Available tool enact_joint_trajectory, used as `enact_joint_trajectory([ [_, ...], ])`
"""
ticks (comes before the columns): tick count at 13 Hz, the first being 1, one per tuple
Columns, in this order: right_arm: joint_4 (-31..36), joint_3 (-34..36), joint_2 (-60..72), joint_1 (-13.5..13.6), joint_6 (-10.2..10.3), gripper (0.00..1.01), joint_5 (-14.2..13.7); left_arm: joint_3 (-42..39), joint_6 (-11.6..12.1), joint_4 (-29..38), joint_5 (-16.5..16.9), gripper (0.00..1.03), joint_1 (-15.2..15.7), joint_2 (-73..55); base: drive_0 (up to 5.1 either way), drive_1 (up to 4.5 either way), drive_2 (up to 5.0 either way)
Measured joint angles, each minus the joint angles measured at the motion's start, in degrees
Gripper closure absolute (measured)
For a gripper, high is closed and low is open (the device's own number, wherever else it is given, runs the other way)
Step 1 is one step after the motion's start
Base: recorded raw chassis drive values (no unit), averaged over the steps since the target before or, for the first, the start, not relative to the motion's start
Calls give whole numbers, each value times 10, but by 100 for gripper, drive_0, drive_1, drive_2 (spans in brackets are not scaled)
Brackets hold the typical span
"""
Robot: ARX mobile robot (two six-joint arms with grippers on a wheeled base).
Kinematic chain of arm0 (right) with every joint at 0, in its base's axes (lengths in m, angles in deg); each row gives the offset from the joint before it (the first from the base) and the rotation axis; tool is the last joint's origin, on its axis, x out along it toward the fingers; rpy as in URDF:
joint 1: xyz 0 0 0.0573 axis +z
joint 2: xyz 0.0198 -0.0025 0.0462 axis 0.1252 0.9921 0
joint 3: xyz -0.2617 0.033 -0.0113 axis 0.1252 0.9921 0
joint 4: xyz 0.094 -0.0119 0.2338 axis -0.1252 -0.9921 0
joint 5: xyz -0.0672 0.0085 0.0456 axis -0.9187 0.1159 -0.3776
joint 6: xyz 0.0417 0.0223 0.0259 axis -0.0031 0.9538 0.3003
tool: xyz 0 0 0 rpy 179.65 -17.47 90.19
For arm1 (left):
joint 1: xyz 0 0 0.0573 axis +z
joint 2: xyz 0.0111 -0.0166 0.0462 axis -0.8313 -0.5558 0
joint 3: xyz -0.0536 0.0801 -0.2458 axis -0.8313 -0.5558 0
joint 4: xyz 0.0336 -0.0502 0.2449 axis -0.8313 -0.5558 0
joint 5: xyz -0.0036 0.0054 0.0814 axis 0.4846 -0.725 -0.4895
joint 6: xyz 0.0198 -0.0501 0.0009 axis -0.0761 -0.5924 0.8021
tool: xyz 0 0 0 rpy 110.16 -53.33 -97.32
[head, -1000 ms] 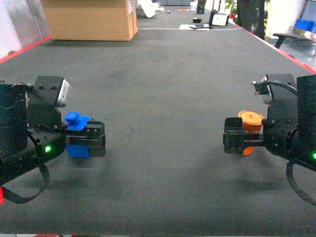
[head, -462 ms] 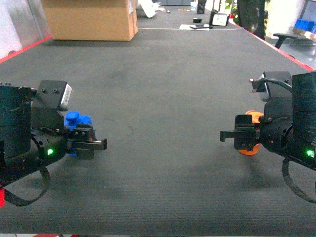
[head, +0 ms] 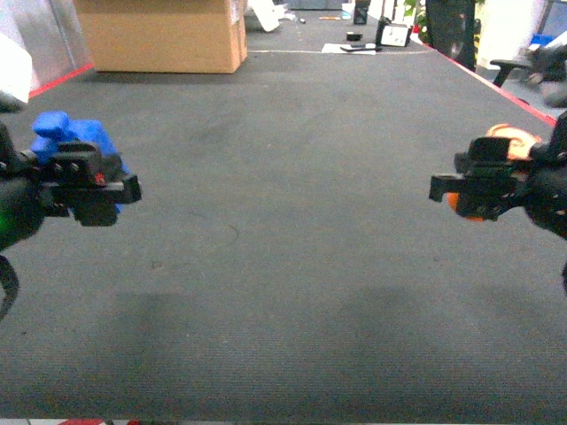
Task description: Sort blue parts and orange caps into right shelf containers
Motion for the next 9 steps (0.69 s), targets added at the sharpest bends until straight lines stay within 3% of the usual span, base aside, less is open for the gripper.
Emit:
enact_joint_trajectory([
  [2,33,102,-129,12,-25,56,-20,-81,12,29,-31,59,-7,139,0,0,0],
  [4,-12,188,-334,12,-41,56,-46,-169,14,-38,-69,59,5,334,0,0,0],
  [7,-73,226,-480,26,-65,56,-64,-192,21,-148,-78,59,-17,495,0,0,0],
  [9,-77,228,-494,26,-81,56,-64,-193,22,-156,-71,59,-24,516,0,0,0],
])
